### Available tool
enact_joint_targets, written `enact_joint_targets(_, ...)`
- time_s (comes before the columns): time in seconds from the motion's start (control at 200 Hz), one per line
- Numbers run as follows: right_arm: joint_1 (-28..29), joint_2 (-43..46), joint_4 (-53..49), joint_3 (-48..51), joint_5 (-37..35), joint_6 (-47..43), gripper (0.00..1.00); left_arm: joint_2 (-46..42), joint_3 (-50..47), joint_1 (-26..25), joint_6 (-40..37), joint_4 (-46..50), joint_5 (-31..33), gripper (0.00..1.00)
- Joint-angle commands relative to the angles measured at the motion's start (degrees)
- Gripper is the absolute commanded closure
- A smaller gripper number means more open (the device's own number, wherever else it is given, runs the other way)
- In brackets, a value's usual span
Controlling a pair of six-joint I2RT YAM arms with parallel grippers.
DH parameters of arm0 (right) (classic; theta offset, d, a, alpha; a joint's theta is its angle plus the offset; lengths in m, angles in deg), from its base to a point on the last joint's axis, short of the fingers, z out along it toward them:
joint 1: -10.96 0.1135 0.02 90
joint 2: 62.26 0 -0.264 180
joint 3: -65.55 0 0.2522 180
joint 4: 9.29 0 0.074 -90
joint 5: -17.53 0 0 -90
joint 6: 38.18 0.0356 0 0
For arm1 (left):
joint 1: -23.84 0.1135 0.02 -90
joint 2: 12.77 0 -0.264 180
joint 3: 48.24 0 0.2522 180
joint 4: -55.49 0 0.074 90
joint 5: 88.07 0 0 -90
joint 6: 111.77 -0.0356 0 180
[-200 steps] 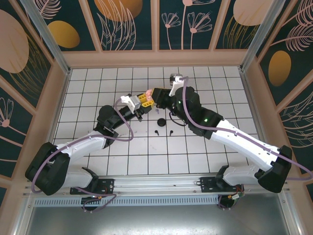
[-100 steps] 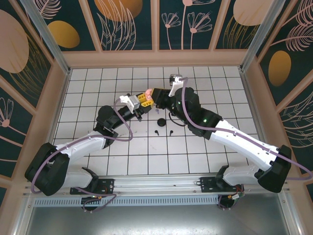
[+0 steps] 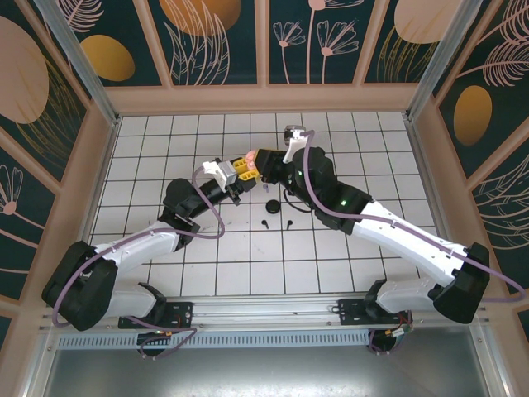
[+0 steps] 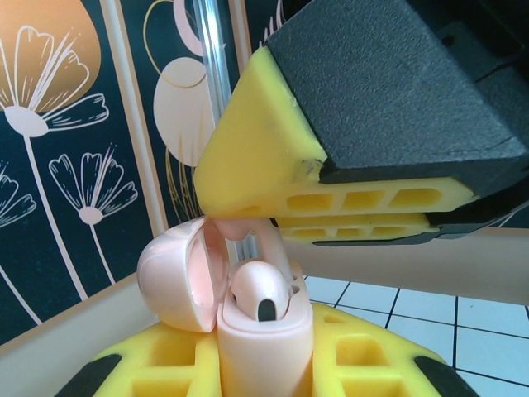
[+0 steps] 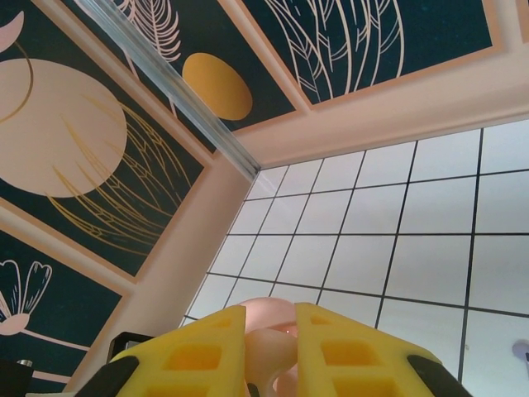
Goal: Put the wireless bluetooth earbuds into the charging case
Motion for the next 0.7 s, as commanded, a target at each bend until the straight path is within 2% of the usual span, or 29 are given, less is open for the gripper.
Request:
enact_joint_targets(0.0,-0.4,-0.5,1.6,1.6,-0.7,-0.1,0.82,-1.3,1.6,-0.5,0.6,-3.1,-1.4,1.0)
enact_joint_targets(0.425,0.2,0.7,4.0,5.8,2.1,-7.1,0.81,-1.6,2.0,-0.6,0.8,-3.0,-0.7,1.0)
enact_joint_targets(0.47,0.2,0.8,3.8,5.7,1.7,-6.8,0.77,-1.6,2.1,-0.7,0.8,-2.9,-0.7,1.0)
enact_joint_targets(0.601,-0.2,1.8,2.1,3.3,-0.5,-5.3,0.48,-1.4,2.0,-0.6,0.9,-2.5,-0.8,1.0)
enact_joint_targets(0.696,-1.1,4.2,0.8,1.1,-0.5,-4.4,0.39,-1.4,1.6,-0.7,1.0,-2.1,-0.7,1.0)
